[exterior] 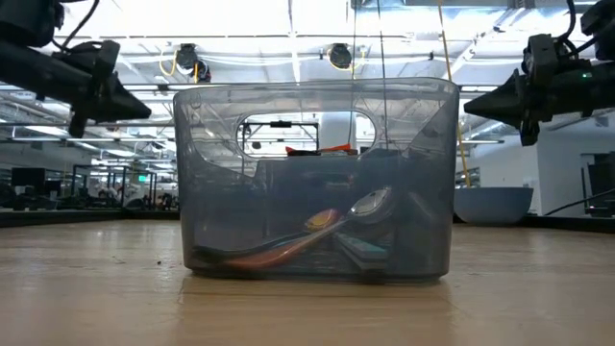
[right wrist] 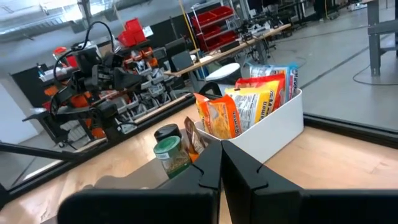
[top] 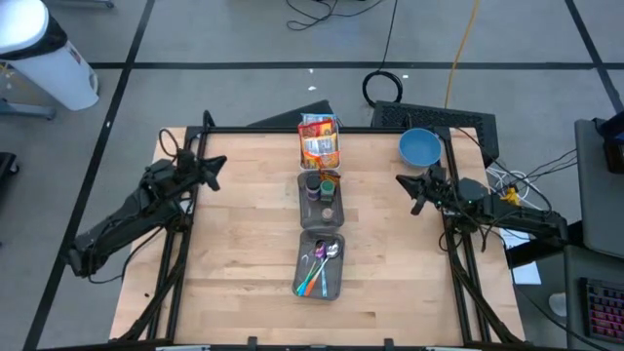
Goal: Pick & Place Food Item
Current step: Return to Home Position
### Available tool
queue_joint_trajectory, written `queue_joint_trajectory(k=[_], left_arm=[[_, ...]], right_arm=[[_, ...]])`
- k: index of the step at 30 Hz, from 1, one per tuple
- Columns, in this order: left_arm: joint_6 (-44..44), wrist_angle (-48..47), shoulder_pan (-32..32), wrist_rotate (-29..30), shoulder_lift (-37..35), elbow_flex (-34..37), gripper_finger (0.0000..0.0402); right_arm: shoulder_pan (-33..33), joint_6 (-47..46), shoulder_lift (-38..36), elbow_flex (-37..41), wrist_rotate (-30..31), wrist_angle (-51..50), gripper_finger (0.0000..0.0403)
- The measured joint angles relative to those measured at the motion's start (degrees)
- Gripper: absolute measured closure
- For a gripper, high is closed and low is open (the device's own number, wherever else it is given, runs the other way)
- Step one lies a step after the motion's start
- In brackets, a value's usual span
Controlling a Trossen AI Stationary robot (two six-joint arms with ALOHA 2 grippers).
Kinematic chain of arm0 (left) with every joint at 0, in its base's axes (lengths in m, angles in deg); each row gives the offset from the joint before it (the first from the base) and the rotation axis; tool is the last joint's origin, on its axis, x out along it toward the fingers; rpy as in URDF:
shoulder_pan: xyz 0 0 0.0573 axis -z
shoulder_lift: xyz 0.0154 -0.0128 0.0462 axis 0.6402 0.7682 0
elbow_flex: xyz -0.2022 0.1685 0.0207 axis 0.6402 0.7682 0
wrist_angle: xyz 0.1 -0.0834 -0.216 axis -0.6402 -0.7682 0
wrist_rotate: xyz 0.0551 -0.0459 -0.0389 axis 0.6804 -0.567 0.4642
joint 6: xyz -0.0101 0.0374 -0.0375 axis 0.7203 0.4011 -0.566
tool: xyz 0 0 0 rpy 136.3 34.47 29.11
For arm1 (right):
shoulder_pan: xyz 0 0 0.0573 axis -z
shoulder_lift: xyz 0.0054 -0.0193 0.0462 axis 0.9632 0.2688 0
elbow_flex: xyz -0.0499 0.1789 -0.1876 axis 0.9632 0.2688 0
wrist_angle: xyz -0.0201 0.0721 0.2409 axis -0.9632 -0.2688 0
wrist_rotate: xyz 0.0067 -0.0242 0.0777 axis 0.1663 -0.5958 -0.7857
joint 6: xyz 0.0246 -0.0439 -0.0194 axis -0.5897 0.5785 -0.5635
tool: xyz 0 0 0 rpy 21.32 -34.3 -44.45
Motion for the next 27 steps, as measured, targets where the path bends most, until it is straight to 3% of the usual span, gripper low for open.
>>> queue_joint_trajectory(k=[12,20,27], left_arm=[[2.32,-3.30,0.00,7.12,-2.06,2.53,0.0360],[1.48,13.09,0.00,6.99,-1.58,8.85,0.0360],[2.73,11.98,0.00,9.63,0.14,9.07,0.0360]], right_arm=[[0.02,3.31,0.02,0.04,1.00,0.24,0.0403],[0.11,4.46,0.02,0.06,1.30,0.97,0.0403],[0.11,1.75,0.02,0.07,1.38,1.00,0.0403]])
